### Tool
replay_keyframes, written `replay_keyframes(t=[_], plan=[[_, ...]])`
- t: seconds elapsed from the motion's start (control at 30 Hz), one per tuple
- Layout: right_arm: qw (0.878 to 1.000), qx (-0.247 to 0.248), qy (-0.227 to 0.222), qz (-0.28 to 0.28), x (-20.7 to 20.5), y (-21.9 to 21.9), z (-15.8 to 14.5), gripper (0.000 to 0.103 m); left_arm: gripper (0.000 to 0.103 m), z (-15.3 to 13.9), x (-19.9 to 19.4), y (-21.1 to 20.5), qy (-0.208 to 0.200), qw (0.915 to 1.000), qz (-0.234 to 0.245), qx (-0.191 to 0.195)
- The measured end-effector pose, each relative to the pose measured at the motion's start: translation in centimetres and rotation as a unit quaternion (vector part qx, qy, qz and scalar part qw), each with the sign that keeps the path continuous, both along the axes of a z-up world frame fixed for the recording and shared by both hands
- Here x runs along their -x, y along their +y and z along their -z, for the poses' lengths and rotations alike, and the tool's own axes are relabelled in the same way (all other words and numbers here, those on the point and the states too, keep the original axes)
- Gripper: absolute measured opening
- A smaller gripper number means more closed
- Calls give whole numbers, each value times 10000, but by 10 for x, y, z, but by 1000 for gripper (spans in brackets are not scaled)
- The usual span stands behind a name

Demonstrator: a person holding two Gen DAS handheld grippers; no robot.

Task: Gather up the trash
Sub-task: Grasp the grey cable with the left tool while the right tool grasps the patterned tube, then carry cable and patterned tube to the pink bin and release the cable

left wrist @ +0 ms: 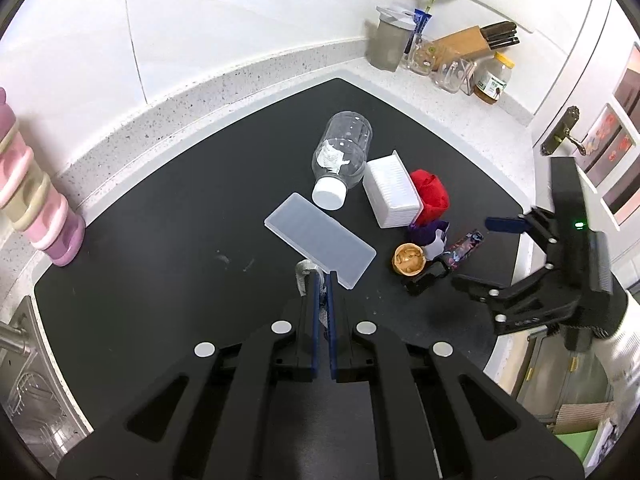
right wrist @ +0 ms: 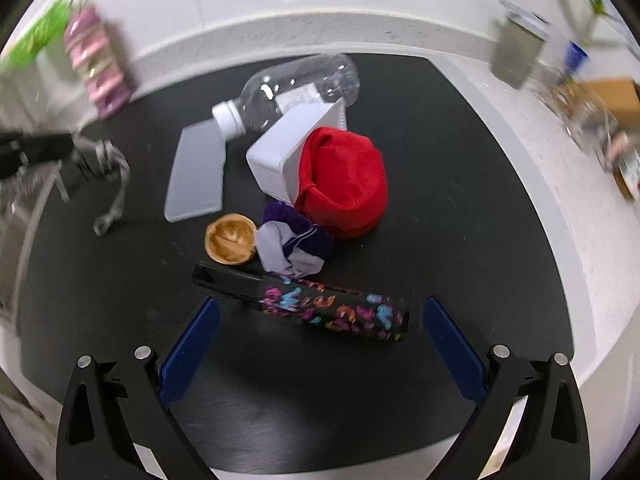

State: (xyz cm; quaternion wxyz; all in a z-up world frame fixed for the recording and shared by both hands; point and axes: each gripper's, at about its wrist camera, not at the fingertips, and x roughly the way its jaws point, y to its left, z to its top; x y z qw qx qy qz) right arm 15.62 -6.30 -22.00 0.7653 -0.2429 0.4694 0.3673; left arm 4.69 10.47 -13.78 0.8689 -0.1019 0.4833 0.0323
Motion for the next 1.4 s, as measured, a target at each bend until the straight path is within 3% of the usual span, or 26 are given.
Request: replay_keyframes(t=[0.17, 0.27, 0.63, 0.93, 1.2, 1.4], plan=[[9988, 243, 91, -420, -9, 8, 13, 97, 3, 0, 3, -1, 15, 10000, -48, 29], [9973, 367, 227, -589, -9, 12, 19, 82, 3, -1, 4, 0, -1, 10000, -83, 39], [9960, 247, 312, -794, 28, 5, 18, 81, 3, -8, 7, -6, -79, 9999, -47, 46], [9991, -156, 343, -213, 35, -13, -2, 81, 3, -15, 15, -12, -158, 9998, 74, 55], [9951, -767, -72, 613, 40, -48, -53, 81, 3, -26, 14, -31, -277, 9989, 371, 72], [9836, -1093, -533, 1331, 57, -101, -97, 81, 3, -48, 4, -73, -503, 9938, 986, 121]])
